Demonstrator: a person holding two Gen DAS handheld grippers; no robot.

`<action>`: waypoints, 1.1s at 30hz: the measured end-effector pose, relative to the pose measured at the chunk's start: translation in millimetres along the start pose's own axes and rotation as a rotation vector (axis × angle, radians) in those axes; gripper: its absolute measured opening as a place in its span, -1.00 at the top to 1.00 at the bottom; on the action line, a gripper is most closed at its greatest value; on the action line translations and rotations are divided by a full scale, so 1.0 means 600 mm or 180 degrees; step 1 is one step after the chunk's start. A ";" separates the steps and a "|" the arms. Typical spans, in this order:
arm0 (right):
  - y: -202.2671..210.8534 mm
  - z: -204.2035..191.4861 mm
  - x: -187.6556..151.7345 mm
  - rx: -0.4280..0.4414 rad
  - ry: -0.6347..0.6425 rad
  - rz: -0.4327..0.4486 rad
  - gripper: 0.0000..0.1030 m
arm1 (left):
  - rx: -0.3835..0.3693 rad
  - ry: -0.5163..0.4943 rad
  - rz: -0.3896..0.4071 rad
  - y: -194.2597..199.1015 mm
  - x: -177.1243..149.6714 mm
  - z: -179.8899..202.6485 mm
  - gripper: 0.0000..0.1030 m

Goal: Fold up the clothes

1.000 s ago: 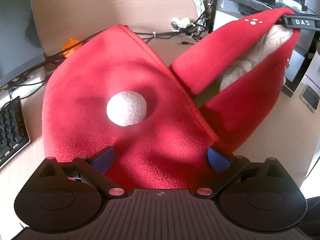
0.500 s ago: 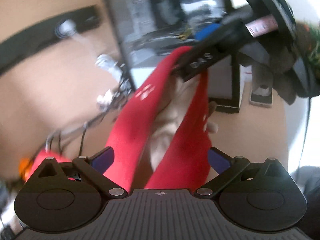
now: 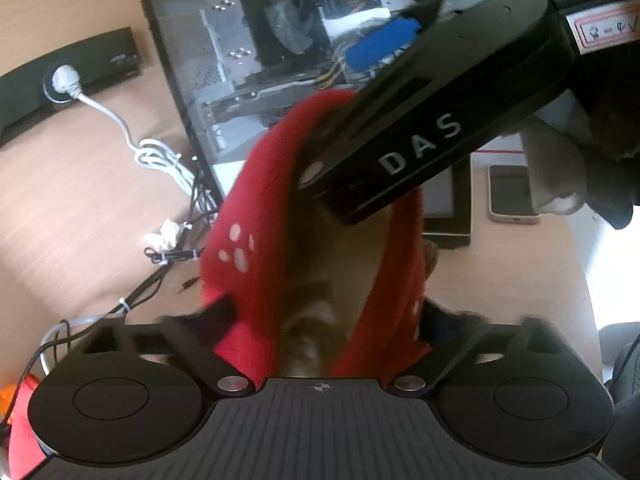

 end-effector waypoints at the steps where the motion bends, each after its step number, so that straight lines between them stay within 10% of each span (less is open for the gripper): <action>1: 0.000 -0.002 0.001 0.0024 0.0015 0.0009 -0.87 | 0.0020 -0.0022 -0.0022 -0.001 -0.002 0.002 -0.06; 6: 0.006 -0.004 0.003 0.0253 -0.0072 0.0048 -0.88 | 0.0195 -0.0127 -0.0012 -0.001 -0.010 -0.001 0.54; 13: 0.052 0.001 -0.037 0.0879 -0.0330 0.0027 -1.00 | 0.0414 0.0186 -0.0038 -0.002 -0.002 -0.032 0.59; 20: -0.013 -0.008 -0.147 0.0968 -0.1573 -0.0707 -1.00 | 0.0415 0.0680 0.0025 0.053 0.011 -0.072 0.59; 27: -0.125 -0.037 -0.080 0.1466 -0.1984 -0.0527 -0.61 | 0.0496 0.1130 0.0188 0.131 0.020 -0.096 0.62; 33: -0.120 -0.129 0.048 0.2042 -0.1075 0.0075 -0.61 | 0.1082 0.1686 0.0309 0.241 -0.039 -0.139 0.57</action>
Point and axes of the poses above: each gripper's, at about its wrist camera, not at the fingertips, and y roughly against the way its jaws point, z to its right, x to its top, the point moved 3 cm from there along -y, roughly the way its jaws point, and after that the axes turned 11 degrees about y, right-handed, at the moved point
